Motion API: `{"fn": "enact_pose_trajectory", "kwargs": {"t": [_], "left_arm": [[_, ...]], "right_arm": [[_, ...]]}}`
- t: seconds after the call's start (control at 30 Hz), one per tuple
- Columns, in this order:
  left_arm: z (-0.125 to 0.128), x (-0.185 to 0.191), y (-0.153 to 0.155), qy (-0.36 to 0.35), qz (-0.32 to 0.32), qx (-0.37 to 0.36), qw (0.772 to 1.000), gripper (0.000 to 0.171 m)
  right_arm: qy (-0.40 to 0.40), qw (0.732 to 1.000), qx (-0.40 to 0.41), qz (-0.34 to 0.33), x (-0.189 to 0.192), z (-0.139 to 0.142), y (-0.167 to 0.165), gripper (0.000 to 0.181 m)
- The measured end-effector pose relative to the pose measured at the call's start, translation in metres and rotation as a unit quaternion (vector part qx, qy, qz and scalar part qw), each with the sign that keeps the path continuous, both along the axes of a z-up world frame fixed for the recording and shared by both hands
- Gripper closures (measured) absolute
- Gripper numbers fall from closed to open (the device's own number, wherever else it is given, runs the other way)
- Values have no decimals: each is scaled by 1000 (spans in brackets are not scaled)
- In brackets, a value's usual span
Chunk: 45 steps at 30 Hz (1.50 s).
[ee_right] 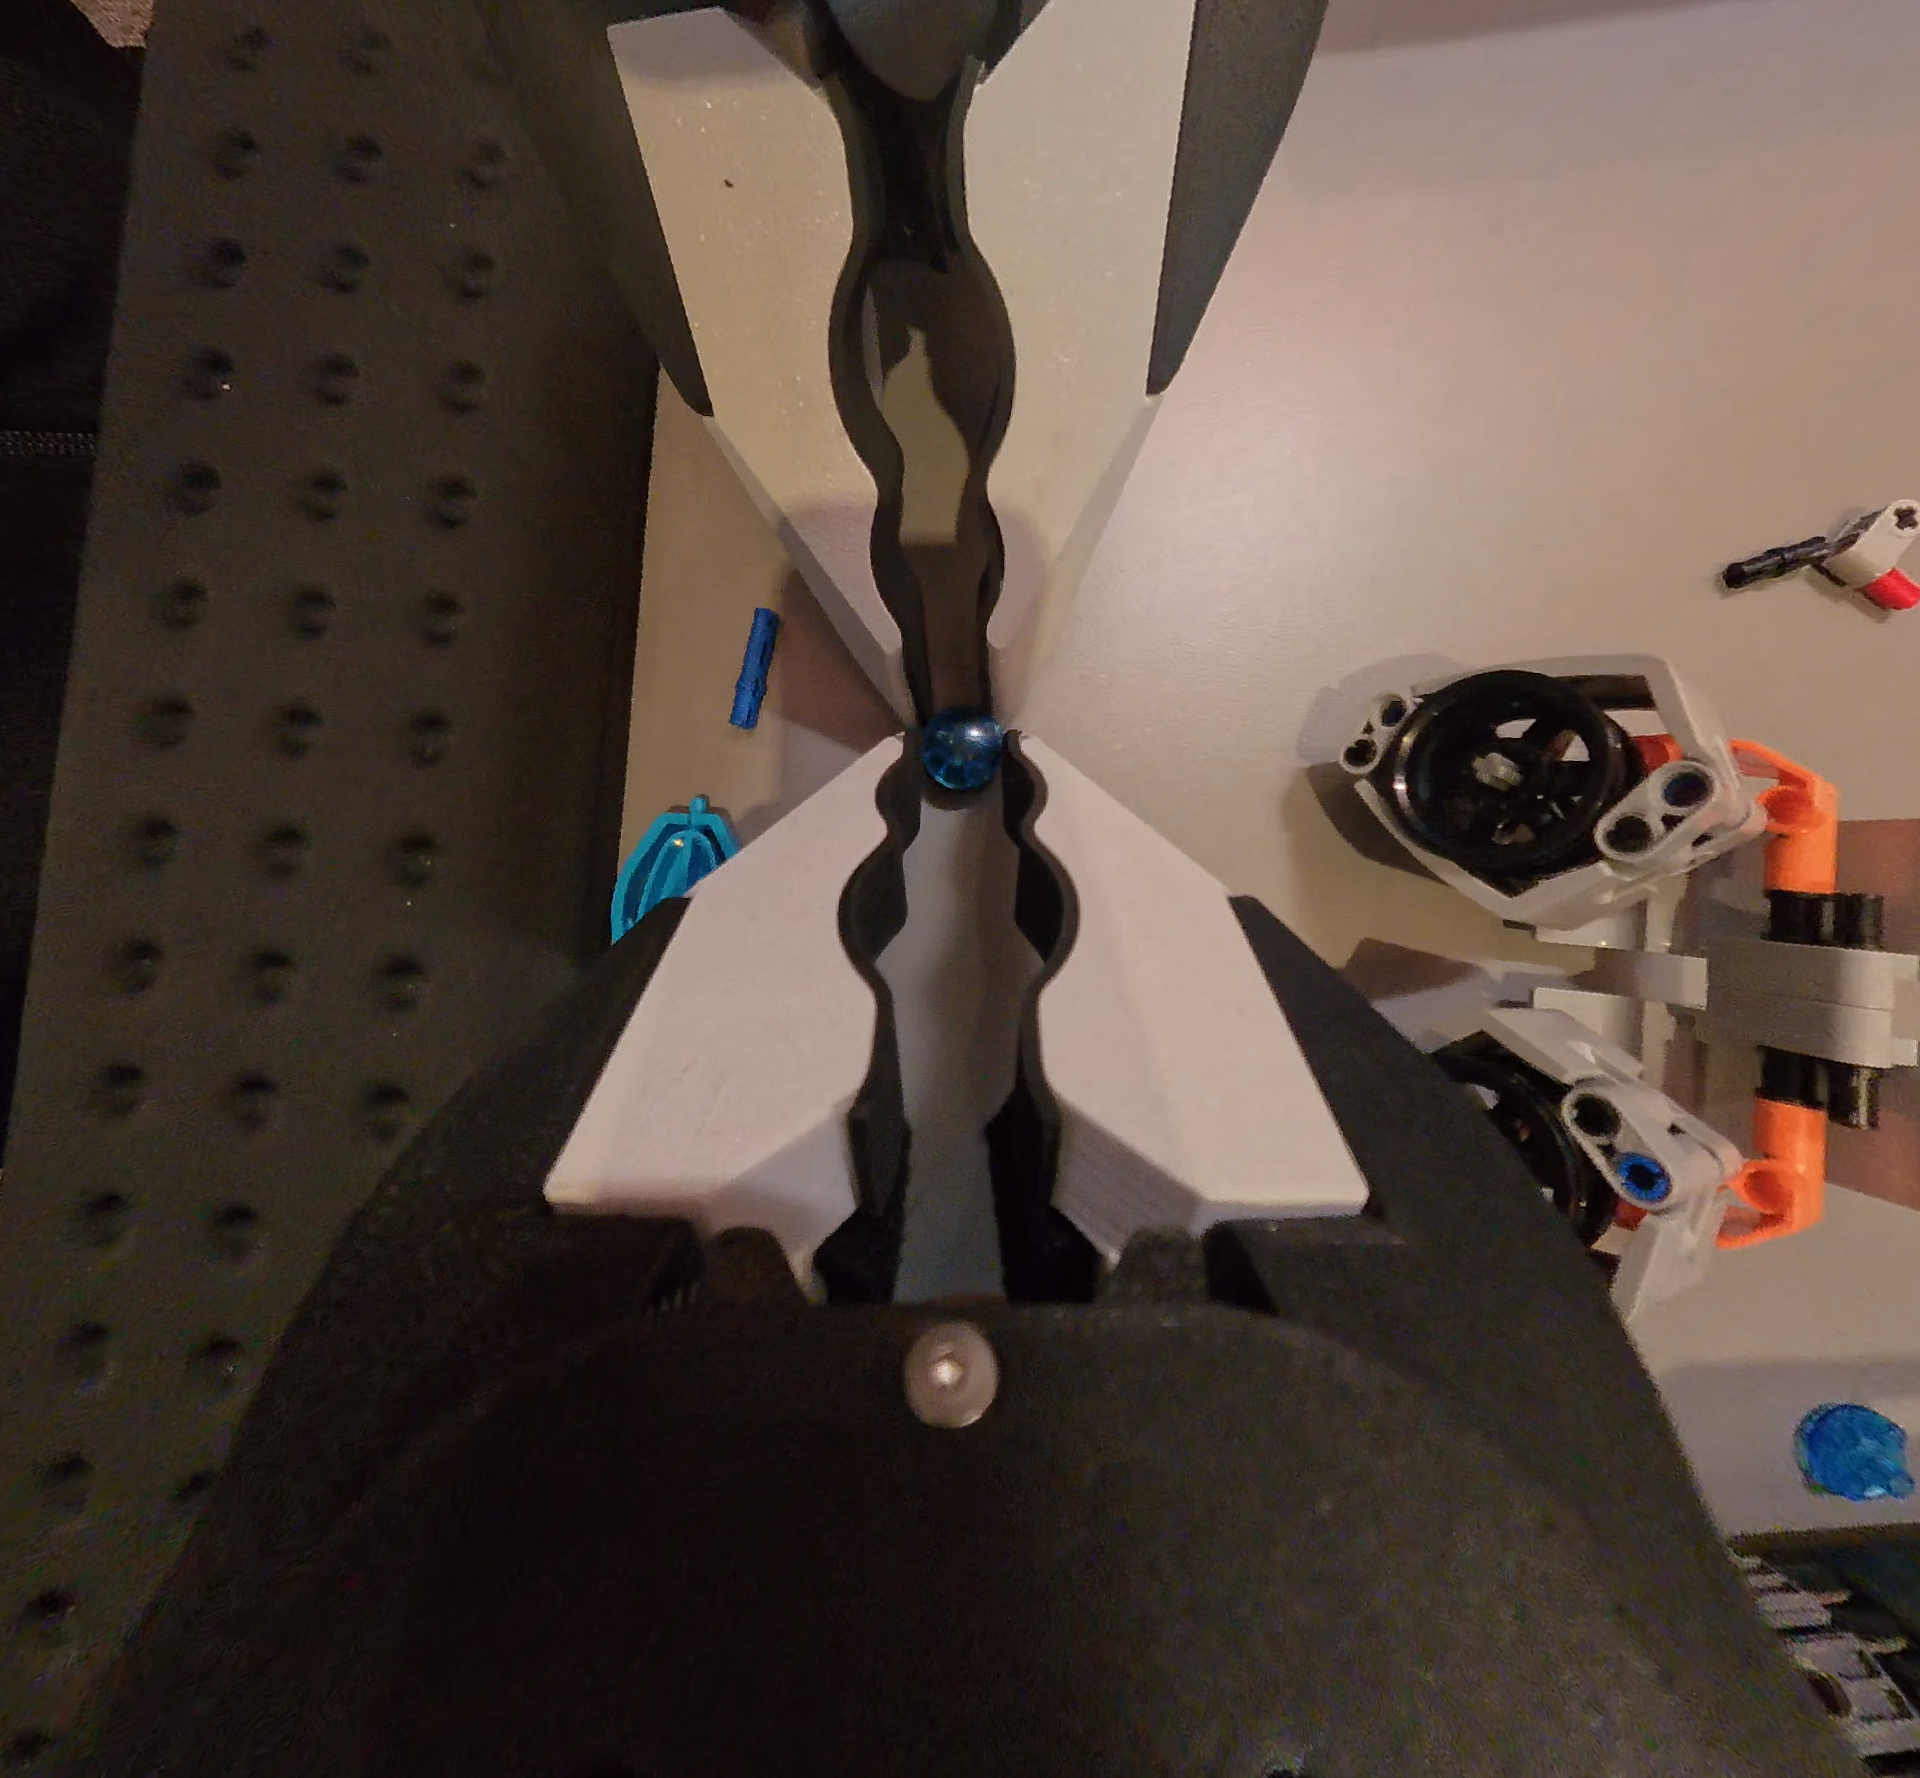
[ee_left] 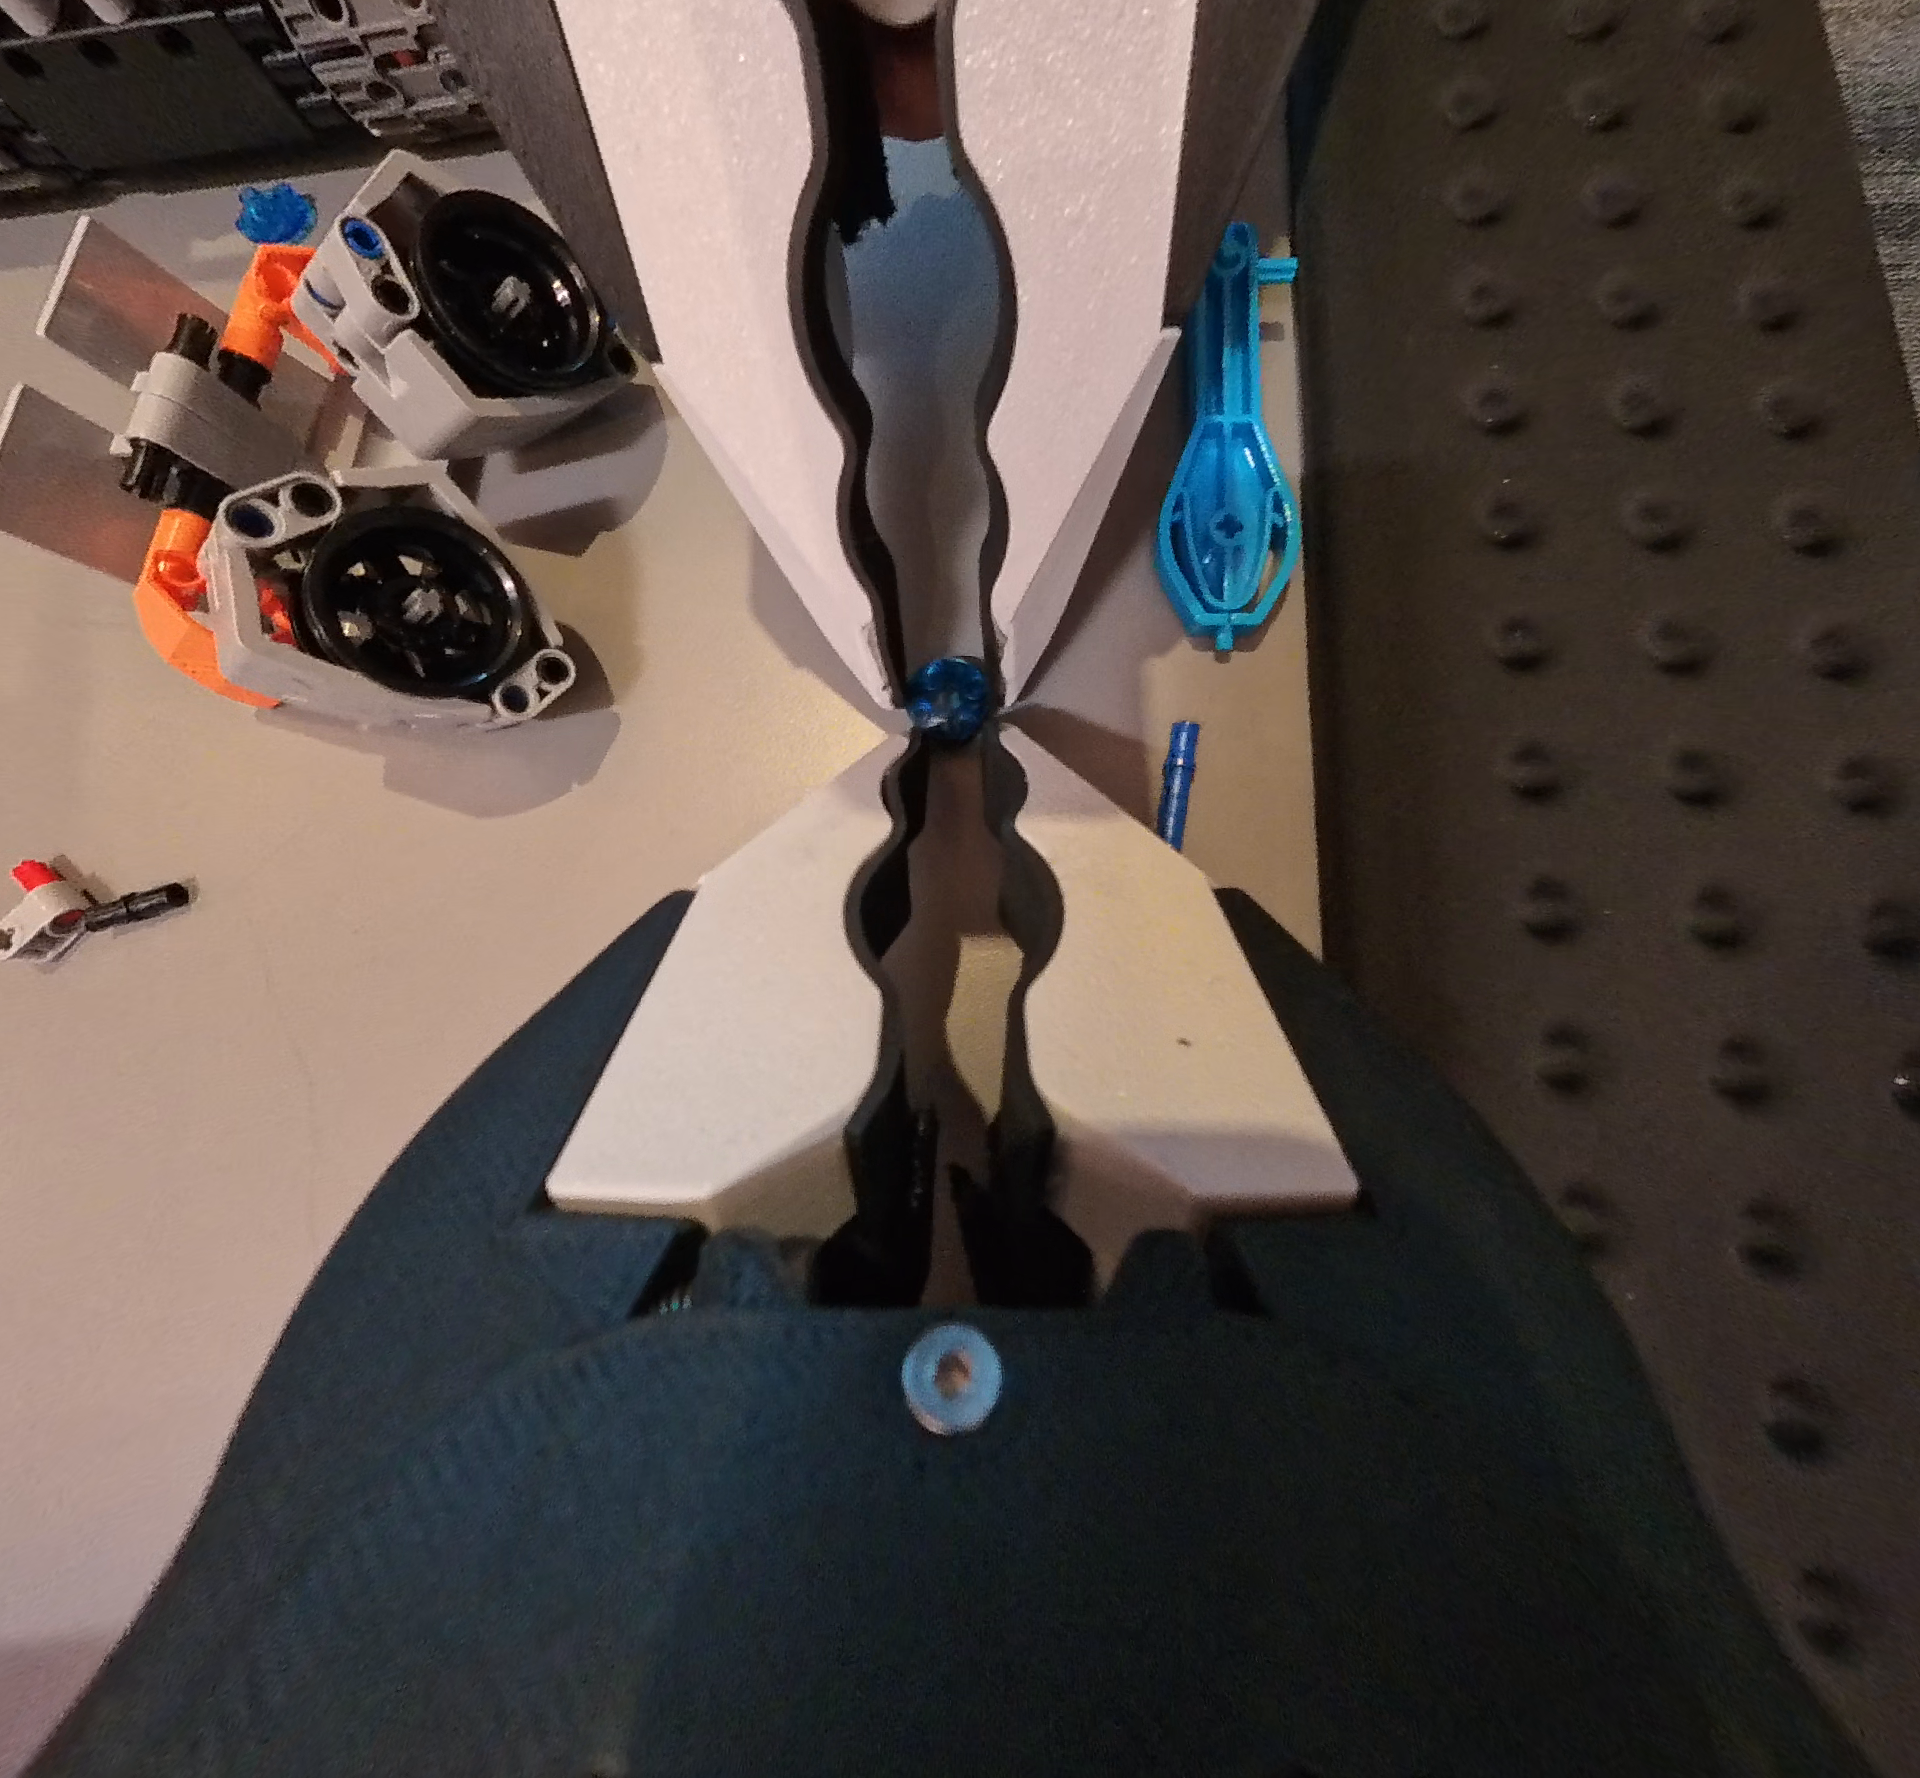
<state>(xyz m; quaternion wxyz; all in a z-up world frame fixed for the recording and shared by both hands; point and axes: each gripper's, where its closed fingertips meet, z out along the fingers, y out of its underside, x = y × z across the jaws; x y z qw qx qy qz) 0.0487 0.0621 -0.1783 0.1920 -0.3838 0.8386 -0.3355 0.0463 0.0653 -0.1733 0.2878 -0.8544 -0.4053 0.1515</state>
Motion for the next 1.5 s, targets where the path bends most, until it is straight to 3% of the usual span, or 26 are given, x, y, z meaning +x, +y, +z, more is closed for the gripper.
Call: {"fn": "enact_pose_trajectory", "kwargs": {"t": [0.8, 1.1, 1.5], "left_arm": [[1, 2, 1, -27, -10, 44, 999, 161], [2, 3, -1, -79, -48, 143, 985, 165], [2, 1, -5, -94, -101, 230, 963, 165]], "right_arm": [[-12, 999, -13, -29, 2, 0, -3, 169], [-12, 998, -26, -54, 3, -2, -4, 169], [-24, 998, -28, -43, 2, -3, -7, 169]]}}
